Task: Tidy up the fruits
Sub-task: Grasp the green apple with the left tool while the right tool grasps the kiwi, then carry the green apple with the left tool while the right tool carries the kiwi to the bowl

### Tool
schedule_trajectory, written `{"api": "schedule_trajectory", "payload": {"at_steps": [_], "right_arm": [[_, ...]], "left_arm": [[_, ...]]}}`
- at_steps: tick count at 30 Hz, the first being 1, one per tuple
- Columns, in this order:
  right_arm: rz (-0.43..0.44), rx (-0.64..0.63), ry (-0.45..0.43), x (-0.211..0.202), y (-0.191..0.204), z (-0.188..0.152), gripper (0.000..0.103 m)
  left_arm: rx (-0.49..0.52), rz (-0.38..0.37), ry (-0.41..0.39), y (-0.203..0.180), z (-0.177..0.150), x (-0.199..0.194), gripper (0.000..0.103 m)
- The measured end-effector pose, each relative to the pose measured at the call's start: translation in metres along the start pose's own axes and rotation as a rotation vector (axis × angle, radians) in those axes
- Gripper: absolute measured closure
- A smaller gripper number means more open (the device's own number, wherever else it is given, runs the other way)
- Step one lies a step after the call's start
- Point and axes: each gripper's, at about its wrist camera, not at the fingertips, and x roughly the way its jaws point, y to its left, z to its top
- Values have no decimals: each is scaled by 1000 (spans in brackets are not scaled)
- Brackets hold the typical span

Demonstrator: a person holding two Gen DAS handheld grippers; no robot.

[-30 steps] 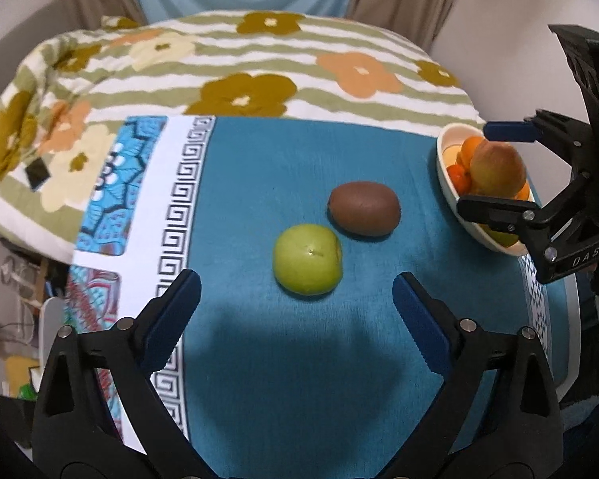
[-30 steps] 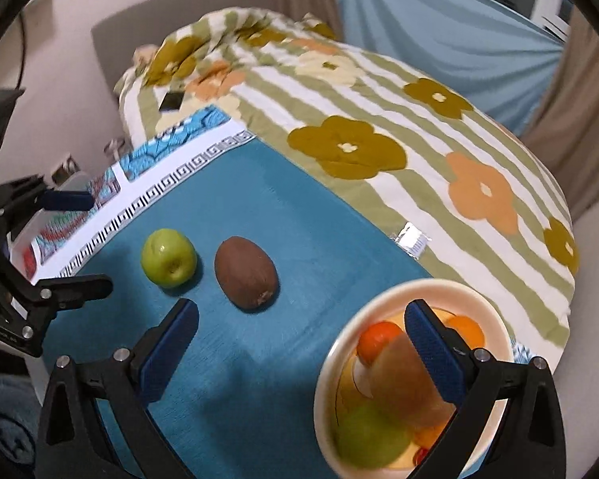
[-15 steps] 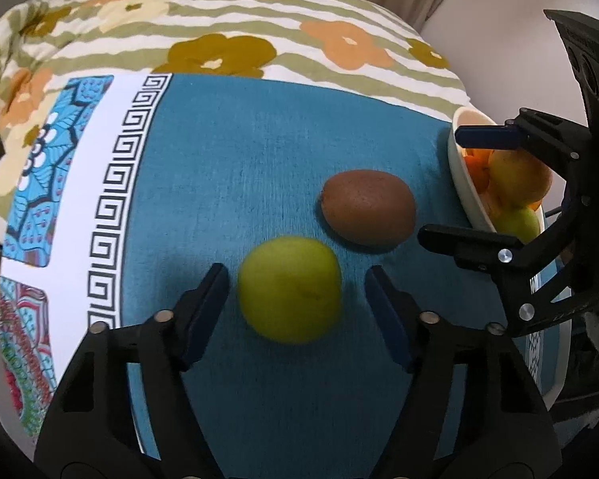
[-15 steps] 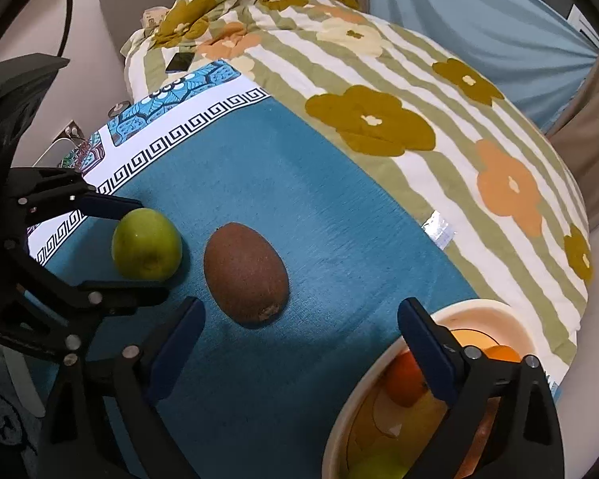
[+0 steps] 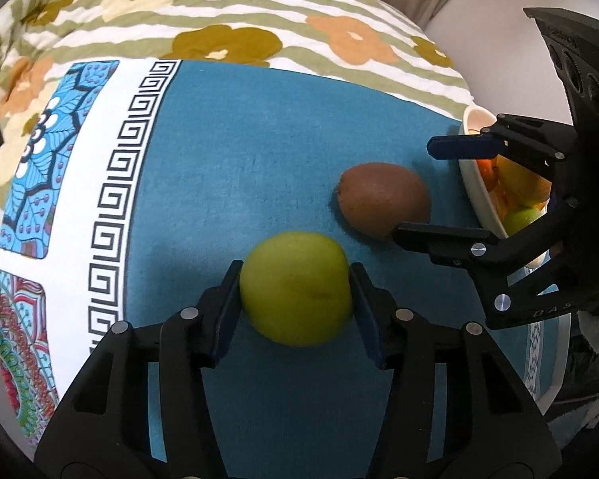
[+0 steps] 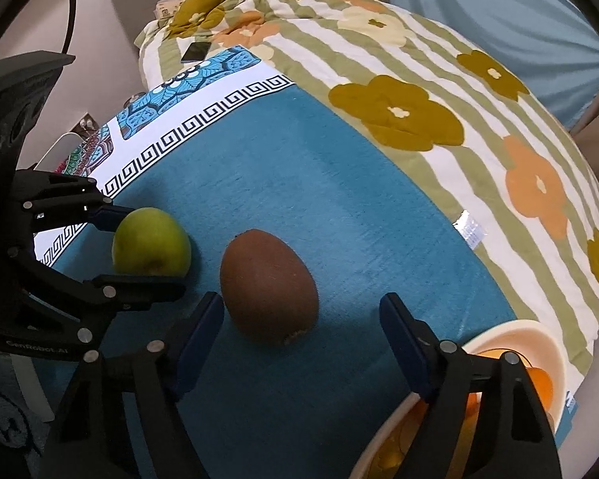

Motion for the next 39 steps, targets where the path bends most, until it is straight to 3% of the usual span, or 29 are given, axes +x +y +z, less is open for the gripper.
{"api": "schedule_trajectory", "payload": {"at_steps": [7,16,20,28,39], "right_arm": [[49,-7,2,8,5,4,30],[83,21,15,21,5,3,43],[80,22,6,19,6,3,54],[82,43,-30,4,8,-1,56],[67,125,-102,-51,4,-16,56]], "left_arm": [[-3,24,8,8,-1,-4,47],[-10,54,5,16,-4,-8,47],[-10,77,-4,20,-6,-14,47],[-6,101,-41,17,-8,-33,47],[39,114,-108,-13,3,-69,47]]}}
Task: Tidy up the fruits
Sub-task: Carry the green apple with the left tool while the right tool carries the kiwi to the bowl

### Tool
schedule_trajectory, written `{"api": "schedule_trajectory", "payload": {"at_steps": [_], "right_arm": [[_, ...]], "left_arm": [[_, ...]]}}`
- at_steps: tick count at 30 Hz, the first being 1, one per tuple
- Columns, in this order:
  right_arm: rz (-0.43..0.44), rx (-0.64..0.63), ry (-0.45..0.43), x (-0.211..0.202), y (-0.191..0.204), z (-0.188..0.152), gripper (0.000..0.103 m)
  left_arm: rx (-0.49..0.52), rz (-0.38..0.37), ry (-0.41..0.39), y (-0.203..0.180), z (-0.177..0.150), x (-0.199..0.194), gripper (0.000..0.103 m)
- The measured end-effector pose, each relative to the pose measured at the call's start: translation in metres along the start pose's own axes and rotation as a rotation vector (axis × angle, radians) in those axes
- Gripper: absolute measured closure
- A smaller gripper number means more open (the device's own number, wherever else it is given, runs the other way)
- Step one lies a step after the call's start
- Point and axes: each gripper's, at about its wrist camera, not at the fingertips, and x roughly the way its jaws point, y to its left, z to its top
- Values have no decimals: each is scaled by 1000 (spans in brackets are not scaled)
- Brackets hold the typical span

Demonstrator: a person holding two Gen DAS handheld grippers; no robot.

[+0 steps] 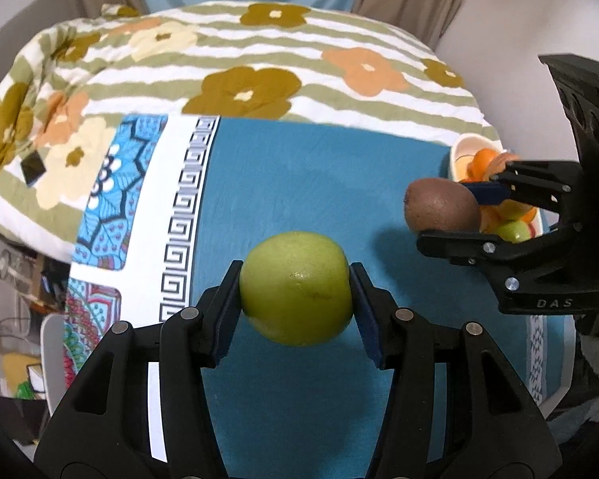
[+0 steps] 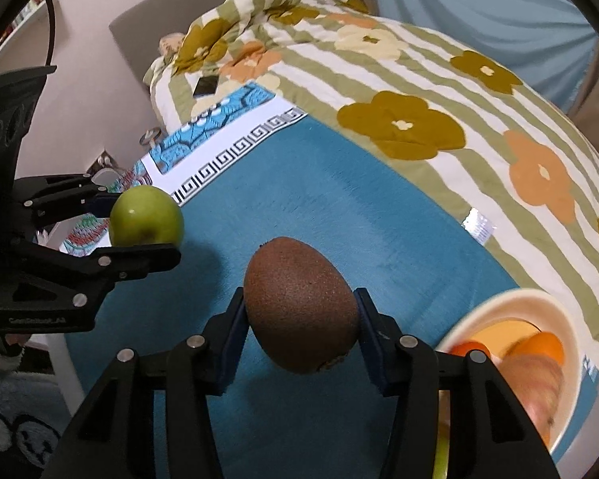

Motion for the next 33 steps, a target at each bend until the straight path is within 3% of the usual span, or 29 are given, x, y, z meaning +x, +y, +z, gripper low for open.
{"api": "schedule_trajectory", "payload": {"at_steps": [6,16,25,33], "right_arm": [[-24,100,-46,-38,-20,-12,56],[-157,247,-108,-94,-83,-39,56],[-225,388,-139,-111,-141,-65,56],[-247,483,-158,-111,-175,-82,56]], "left_arm": [[39,-24,-49,-24,22,-14,47],[162,-124,-93,-92,77,-2,47],[282,-201,-39,-158,114,46,47],[333,-262,39,-189,138,97,47]]}}
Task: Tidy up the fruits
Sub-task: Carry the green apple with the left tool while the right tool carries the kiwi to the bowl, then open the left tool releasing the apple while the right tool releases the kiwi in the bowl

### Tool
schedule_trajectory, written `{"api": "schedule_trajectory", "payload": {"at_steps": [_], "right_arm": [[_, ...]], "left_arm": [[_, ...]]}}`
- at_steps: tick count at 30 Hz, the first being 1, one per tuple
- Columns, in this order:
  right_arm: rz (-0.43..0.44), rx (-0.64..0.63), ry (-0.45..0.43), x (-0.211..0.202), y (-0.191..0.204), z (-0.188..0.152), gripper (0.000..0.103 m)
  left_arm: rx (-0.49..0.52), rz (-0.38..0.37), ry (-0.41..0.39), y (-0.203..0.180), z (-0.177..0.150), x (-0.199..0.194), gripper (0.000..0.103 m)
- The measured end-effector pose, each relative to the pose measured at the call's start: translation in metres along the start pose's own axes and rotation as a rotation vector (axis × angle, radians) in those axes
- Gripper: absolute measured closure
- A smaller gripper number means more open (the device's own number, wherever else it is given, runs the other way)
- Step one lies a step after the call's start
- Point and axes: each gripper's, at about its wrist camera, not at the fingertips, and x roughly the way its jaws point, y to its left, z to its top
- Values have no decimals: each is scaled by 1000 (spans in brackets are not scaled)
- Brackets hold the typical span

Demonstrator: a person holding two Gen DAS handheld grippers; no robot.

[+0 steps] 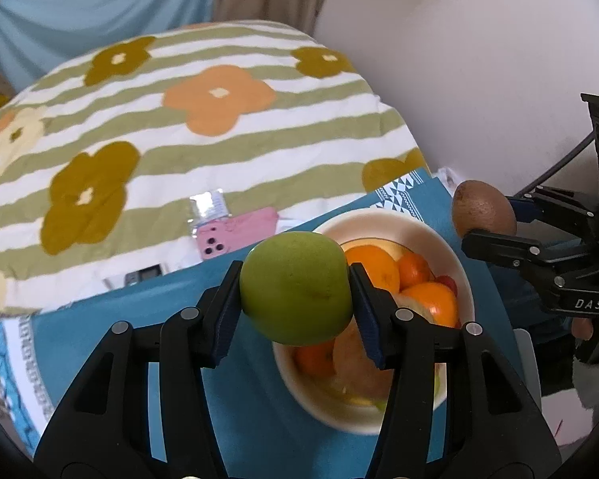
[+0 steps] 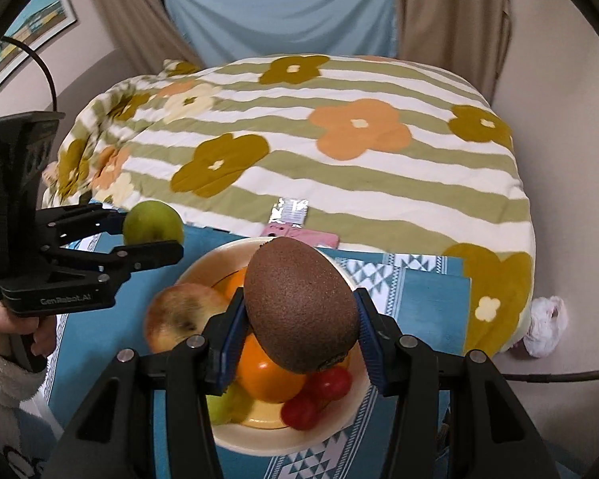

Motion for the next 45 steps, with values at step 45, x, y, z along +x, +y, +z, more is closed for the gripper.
{"api": "schedule_trajectory", "payload": {"at_steps": [45], "right_arm": [[144,-80,58,57,-24,10,56]], "left_arm": [[-169,166,-52,20,-52,-43,8]]}}
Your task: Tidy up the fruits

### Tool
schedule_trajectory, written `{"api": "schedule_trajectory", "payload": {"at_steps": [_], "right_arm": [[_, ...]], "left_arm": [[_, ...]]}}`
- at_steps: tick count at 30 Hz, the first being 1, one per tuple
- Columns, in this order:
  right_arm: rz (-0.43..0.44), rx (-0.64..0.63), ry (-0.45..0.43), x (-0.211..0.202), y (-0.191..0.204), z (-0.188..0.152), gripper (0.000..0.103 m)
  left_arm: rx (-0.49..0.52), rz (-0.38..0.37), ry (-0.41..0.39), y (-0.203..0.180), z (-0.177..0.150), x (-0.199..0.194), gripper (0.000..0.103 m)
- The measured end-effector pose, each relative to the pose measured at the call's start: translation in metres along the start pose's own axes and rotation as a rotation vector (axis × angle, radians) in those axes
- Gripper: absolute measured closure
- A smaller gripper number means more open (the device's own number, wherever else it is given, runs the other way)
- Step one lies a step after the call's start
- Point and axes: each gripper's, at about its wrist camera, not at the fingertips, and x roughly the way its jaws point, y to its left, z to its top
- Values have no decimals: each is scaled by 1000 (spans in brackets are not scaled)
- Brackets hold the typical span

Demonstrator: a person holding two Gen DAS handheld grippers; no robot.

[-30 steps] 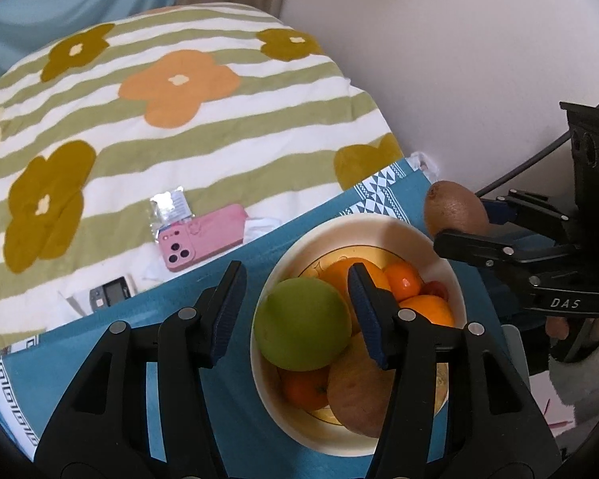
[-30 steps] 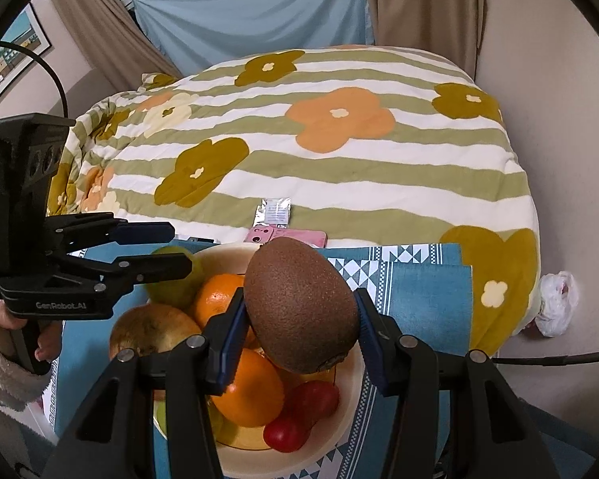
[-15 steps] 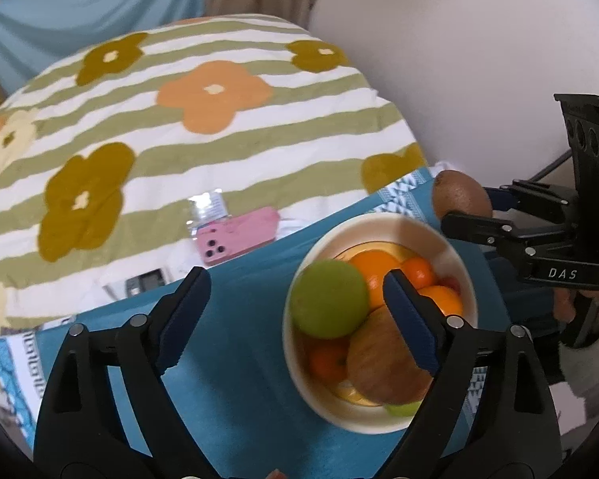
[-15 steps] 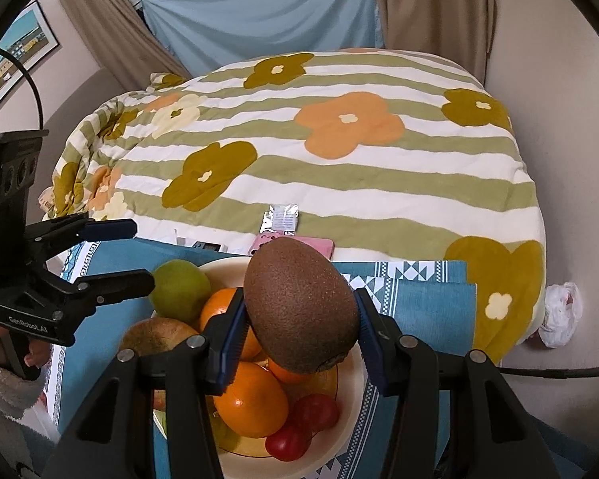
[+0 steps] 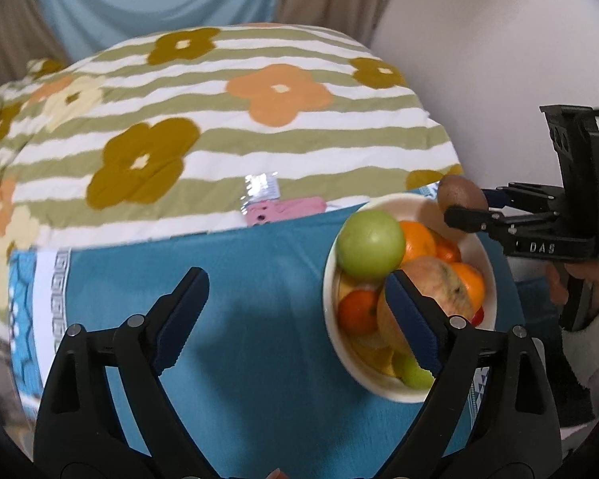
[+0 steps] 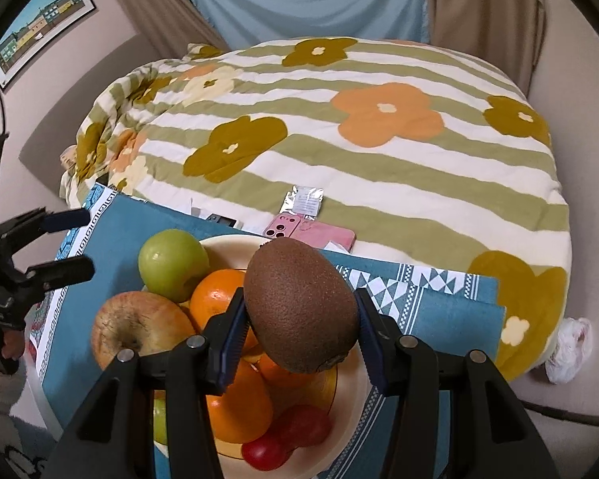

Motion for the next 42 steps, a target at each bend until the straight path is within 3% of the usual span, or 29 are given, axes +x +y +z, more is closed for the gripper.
{"api": "schedule_trajectory", "payload": {"at_steps": [4,6,8,9,14,17,27,42], "right_arm": [[45,-15,20,5,-5,-2,53],[78,-32,4,1,-5,-3,31],[92,-47,-6,-3,-4,-4,14],[84,-51,-13,-6,-4,-4,10],[59,-57,-43,-21,1,-10,10],[21,-76,-55,-32,10,-14,0],[-48,-56,-142,-102,64,-33,0],[-291,198,-305,-189,189,-99,0]], "left_arm": [[-74,43,-6,1,-23,-9,8],[-102,52,-6,0,-32,-13,8],[-130,59,-2,-1,-42,-18,8],[-137,65,-2,-2,-45,-20,8],[-133,112,-2,-10,-56,-34,8],[-123,130,-22,-14,-59,-47,8],[-76,133,-133,-16,-65,-112,8],[-39,187,-327,8,-116,-231,0]]}}
